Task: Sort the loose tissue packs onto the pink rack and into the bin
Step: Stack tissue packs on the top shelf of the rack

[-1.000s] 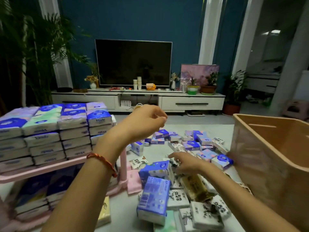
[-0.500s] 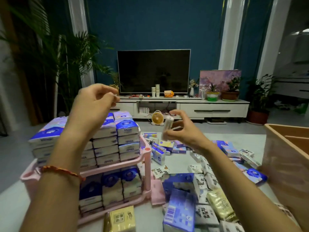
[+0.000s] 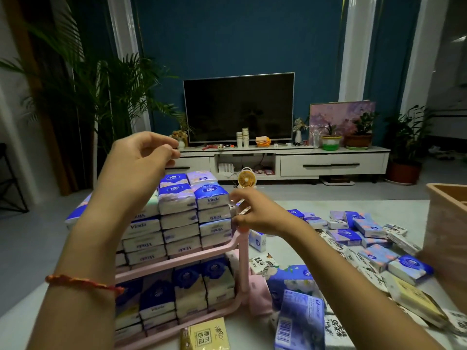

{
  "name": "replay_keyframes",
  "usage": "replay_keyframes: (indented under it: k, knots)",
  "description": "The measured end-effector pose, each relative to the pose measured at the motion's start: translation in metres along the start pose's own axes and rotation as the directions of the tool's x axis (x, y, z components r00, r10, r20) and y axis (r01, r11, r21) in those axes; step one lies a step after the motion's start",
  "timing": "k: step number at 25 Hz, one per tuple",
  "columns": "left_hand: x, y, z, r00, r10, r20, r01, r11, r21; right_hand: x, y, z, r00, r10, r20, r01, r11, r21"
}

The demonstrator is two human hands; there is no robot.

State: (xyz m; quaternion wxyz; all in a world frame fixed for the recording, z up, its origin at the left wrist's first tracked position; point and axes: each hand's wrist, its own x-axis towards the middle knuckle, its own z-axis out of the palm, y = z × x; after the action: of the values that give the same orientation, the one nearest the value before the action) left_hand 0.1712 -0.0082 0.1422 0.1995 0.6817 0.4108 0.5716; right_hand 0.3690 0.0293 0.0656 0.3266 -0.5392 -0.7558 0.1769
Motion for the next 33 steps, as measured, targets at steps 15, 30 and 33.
replay_keyframes:
  k: [15,30,33]
  knots:
    - [-0.051,0.026,0.121,0.776,0.019,0.630,-0.157,0.974,0.163,-0.088,0.088,-0.072,0.872,0.467,-0.144,-0.436,0.877,0.201]
    - [-0.081,-0.002,0.205,0.541,-0.188,0.820,-0.234,0.903,0.361,-0.127,0.207,-0.046,0.715,0.668,-0.207,-0.690,0.625,-0.366]
    - [-0.081,-0.004,0.207,0.542,-0.202,0.815,-0.227,0.900,0.374,-0.130,0.205,-0.043,0.704,0.637,-0.315,-0.706,0.678,-0.206]
